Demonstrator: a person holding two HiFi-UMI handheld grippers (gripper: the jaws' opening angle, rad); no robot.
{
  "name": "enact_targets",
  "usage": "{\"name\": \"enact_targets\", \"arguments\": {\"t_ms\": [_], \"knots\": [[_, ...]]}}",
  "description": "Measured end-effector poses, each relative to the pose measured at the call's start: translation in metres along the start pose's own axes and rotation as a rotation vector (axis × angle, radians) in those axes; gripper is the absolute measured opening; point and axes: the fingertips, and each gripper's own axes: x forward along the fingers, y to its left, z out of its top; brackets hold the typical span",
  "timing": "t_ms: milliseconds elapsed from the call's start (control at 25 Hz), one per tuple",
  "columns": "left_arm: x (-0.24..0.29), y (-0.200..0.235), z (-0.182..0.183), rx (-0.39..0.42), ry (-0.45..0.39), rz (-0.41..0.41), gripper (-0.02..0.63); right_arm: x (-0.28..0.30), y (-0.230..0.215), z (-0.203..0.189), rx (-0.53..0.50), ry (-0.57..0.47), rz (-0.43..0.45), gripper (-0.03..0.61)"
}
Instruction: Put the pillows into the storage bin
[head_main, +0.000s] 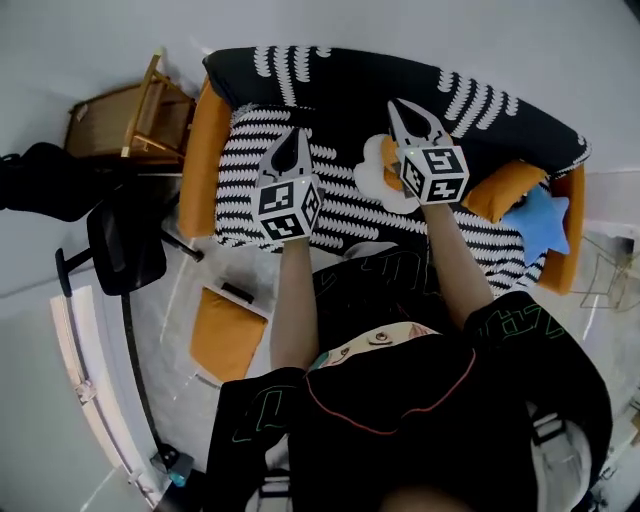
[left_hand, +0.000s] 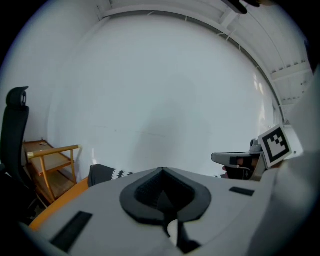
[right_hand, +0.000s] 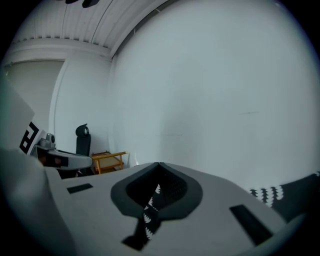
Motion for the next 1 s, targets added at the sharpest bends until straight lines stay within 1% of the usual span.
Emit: {"name": "enact_targets", "arguments": {"t_ms": [120,200,440,560,800,1000], "knots": [[0.021,-0.030,0.002,0.022,0.025,-0.082,-0.005,-0.017,-0.030,-0.005,0.033,0.001,-0.083,0.003],[0.033,-0.046,-0.004,0.019,0.051,-0.134,-0.005,-0.029,-0.042,-0.013,0.042,0.022,-0.128,0.003],[0.066,-0.082,-0.043,-0.009,0.167,-0.271,-0.005,-0.060,-0.089,-0.044,0.092,0.103,-0.285,0.003],[0.078,-0.088,-0.066,-0.030,0.225,-0.322,-0.005,-0.068,-0.099,-0.060,0.111,0.140,-0.350,0.003],[0.099,-0.110,-0.106,-0.065,0.321,-0.424,-0.005,-0.090,-0.112,-0.085,0.123,0.211,-0.442,0.003],[0.115,-0.131,-0.125,-0.067,0.389,-0.472,-0.005,-0.114,-0.137,-0.096,0.145,0.242,-0.511,0.003]]}}
